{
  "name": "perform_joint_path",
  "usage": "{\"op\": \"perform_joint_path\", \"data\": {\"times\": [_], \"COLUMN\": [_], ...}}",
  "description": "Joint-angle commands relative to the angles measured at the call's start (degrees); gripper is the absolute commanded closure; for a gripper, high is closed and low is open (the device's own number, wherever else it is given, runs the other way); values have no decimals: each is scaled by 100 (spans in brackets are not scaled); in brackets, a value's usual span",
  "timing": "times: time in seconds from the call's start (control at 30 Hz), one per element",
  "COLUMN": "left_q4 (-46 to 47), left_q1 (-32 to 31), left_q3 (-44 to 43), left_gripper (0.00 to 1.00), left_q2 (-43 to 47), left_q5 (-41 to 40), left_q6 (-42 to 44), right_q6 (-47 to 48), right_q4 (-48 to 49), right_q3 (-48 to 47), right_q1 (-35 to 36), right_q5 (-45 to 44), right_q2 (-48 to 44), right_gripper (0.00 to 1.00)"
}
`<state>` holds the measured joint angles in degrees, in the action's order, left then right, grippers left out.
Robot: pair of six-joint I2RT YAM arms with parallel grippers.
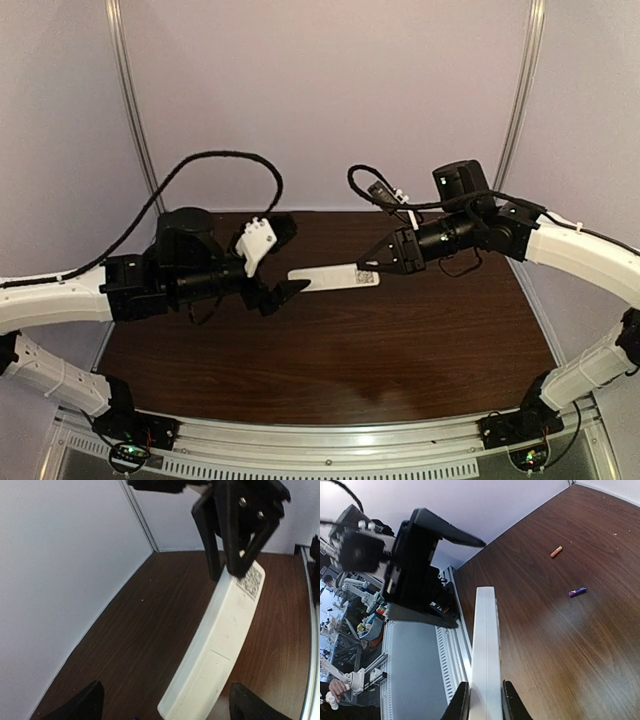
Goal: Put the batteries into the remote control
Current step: Pass from the right arm to the left
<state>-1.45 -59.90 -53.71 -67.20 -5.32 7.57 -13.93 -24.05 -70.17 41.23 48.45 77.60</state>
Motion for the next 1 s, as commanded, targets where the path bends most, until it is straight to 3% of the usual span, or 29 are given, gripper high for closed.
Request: {"op": "perform_joint_path", "data": {"times": [0.0,0.33,0.6,0.7,0.83,0.9,0.97], "left_q4": [-518,-725,-727,-501,-258,-234,-214], "left_q1": [-433,-623,-740,-741,-735,-736,-739], "left_q3": [75,-156,-324,-354,-476,-619,-737], "left_gripper": [15,35,63,74,82,83,83], "left_q2": [-271,-572,-812,-824,-977,-1133,-1274], "left_q5": [-1019,-812,-988,-1161,-1428,-1502,-1609], "left_q6": [1754,2074,2034,1700,995,582,279], "right_q6": [-359,-514,-534,-581,-1328,-1583,-1824], "right_q4": [-16,82,61,121,1367,1724,1949], "right_q3": [-32,39,-5,-5,482,658,749], "right_q1": [-28,-28,-36,-89,-169,-177,-185], "right_q5": [523,840,874,769,468,230,-22], "right_q2": [125,330,448,458,123,45,4], "right_gripper": [100,100,99,76,40,33,33]}}
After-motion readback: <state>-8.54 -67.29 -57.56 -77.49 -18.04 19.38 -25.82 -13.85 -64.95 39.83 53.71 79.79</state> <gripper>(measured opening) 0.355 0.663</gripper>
